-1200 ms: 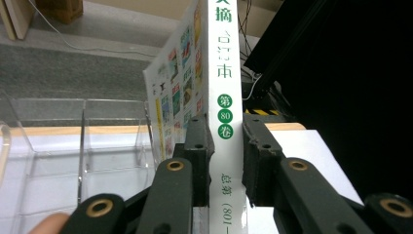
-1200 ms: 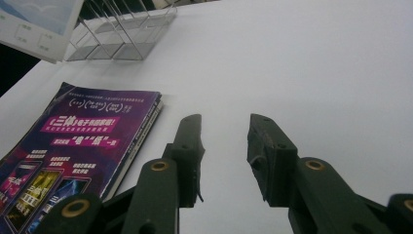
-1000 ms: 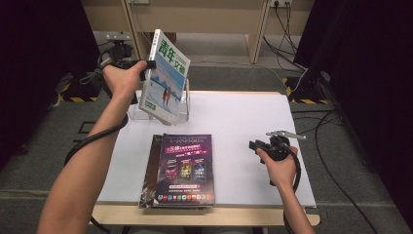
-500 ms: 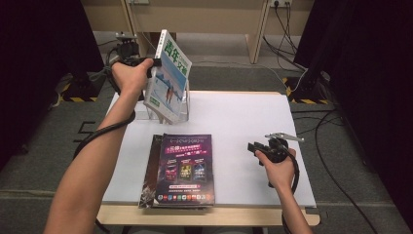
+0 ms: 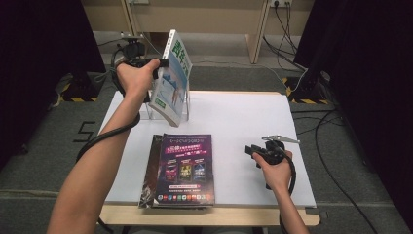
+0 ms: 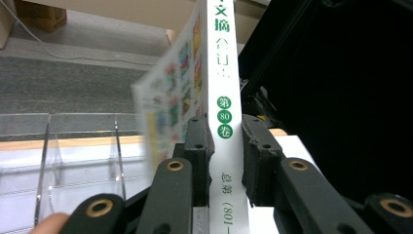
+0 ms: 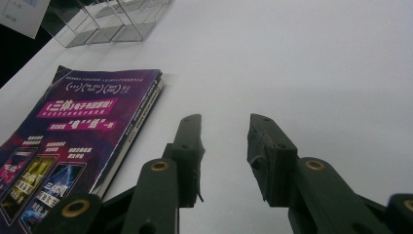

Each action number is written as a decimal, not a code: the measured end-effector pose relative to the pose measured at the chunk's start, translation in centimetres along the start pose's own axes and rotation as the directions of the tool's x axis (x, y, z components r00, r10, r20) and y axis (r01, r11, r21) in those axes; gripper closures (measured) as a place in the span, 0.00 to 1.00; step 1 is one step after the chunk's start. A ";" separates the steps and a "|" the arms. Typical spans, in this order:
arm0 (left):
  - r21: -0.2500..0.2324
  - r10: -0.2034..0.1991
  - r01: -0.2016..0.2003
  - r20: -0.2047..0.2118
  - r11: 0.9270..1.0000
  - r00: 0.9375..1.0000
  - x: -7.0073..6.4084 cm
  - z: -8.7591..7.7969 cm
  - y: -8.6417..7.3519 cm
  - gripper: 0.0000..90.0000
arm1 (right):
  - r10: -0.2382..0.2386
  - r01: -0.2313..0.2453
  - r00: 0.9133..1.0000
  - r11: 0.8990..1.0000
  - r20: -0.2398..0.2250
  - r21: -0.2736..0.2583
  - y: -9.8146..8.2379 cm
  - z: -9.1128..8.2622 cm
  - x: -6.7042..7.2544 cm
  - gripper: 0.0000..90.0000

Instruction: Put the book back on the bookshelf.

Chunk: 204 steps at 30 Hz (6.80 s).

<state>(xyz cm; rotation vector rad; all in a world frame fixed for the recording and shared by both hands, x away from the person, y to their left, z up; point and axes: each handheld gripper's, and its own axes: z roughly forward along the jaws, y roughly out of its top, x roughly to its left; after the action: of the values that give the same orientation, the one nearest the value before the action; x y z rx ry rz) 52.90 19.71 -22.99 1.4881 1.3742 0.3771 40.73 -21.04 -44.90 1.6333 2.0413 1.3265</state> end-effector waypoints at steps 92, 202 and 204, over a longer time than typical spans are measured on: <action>0.151 -0.071 0.089 -0.116 0.985 0.991 7.5 6.4 -2.4 0.64 | -0.008 0.011 1.000 0.994 -0.027 0.110 -1.7 2.0 0.0 0.69; -0.007 0.234 -0.234 -0.062 0.972 0.970 7.3 0.0 -7.5 0.74 | -0.011 0.015 0.999 0.995 -0.031 0.100 -2.0 1.4 -0.3 0.68; -0.007 0.234 -0.235 -0.070 0.972 0.970 7.2 0.0 -7.1 0.70 | -0.013 0.016 0.999 0.995 -0.031 0.101 -2.1 1.5 -0.4 0.68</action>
<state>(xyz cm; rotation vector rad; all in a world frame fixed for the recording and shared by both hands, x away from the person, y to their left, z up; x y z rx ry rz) 51.14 24.67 -31.64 1.6435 1.2479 0.5918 40.44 -20.57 -47.40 1.6451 2.1670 1.2698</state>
